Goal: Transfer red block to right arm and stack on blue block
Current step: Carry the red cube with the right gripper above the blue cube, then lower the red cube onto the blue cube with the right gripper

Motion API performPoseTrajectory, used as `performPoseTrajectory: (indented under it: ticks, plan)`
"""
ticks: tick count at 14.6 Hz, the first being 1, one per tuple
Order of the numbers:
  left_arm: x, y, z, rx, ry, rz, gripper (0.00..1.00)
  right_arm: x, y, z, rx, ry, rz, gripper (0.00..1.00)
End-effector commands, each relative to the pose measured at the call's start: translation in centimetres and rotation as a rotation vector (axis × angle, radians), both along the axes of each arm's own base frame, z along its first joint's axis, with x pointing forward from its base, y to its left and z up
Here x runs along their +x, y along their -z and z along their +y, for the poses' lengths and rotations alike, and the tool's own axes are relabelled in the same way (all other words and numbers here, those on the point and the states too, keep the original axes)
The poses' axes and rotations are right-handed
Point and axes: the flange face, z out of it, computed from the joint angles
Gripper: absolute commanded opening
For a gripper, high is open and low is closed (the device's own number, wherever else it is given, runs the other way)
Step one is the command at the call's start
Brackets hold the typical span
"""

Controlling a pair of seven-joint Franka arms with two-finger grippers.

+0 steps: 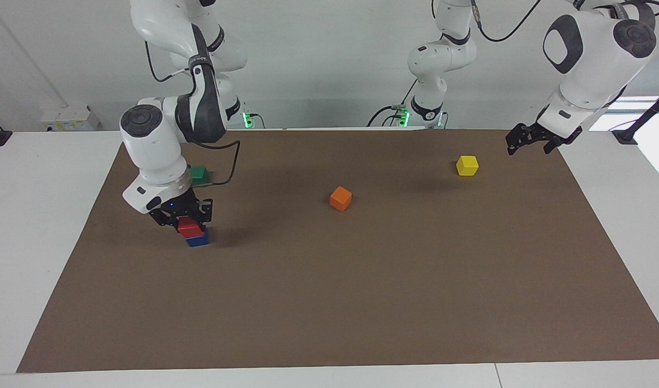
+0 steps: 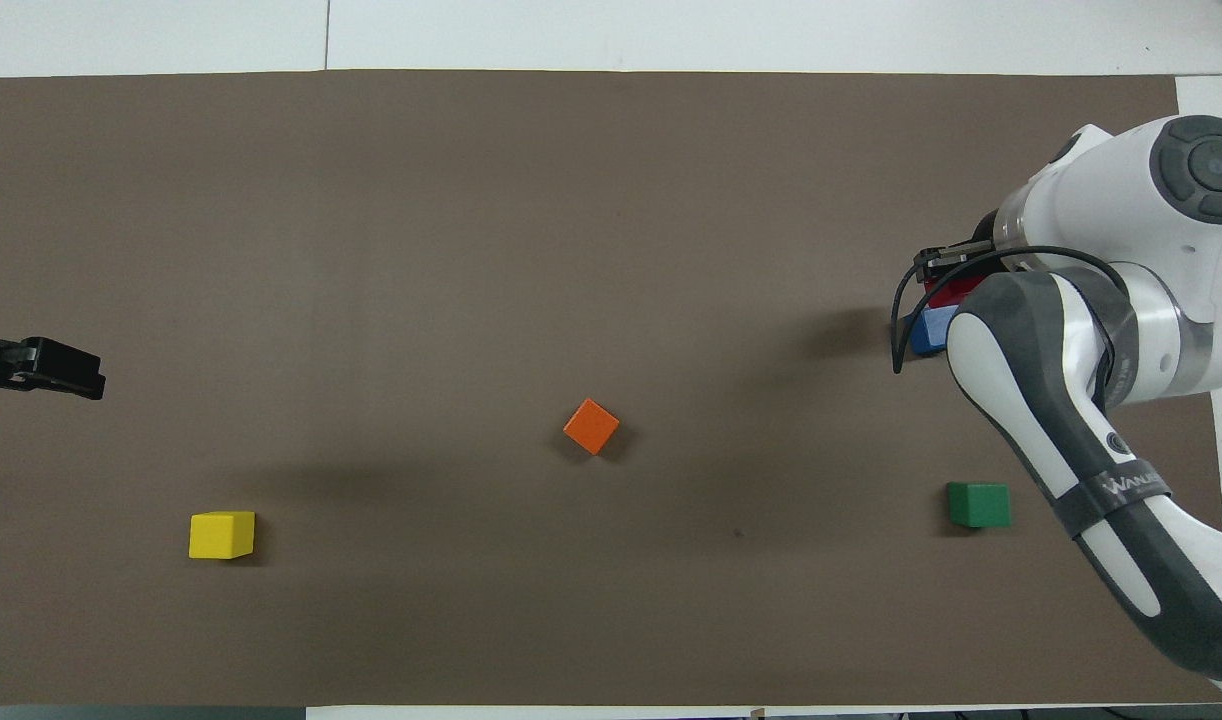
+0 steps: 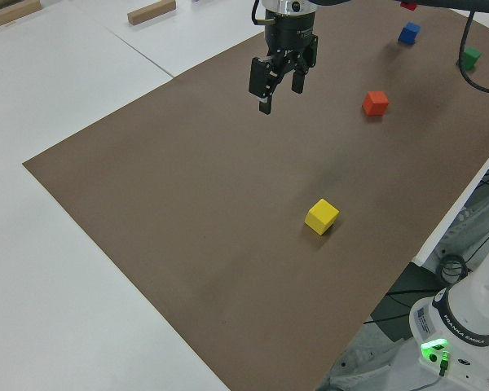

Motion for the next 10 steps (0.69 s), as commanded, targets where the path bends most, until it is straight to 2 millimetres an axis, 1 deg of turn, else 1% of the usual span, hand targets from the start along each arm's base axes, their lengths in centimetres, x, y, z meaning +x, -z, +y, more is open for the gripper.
performPoseTrajectory:
  ticks: [1, 2, 3, 4, 6, 9, 10]
  plan:
    - [-0.4, 1.0, -1.8, 0.015, 0.042, 0.066, 1.00, -0.7, 0.2, -1.5, -0.017, -0.024, -0.020, 0.00]
    - [-0.5, 0.9, -0.7, 0.008, 0.022, 0.088, 1.00, -0.9, 0.6, -1.4, -0.016, -0.030, -0.029, 0.00]
    - [-0.2, -0.3, -0.7, 0.004, 0.021, 0.069, 1.00, -1.0, 1.0, -1.4, -0.015, -0.031, -0.033, 0.00]
    - [0.5, -0.7, -0.8, -0.001, 0.022, 0.057, 1.00, -1.2, 1.3, -1.5, -0.015, -0.030, -0.035, 0.00]
    - [1.3, -0.9, -1.9, 0.000, 0.041, 0.047, 1.00, -1.4, 1.8, -1.4, -0.013, -0.027, -0.026, 0.00]
    - [1.8, -1.1, -2.0, 0.001, 0.045, 0.029, 1.00, -1.6, 2.6, -1.5, -0.013, -0.026, -0.024, 0.00]
    - [2.5, -1.6, -1.3, 0.000, 0.034, 0.014, 1.00, -1.8, 3.0, -1.9, -0.012, -0.025, -0.033, 0.00]
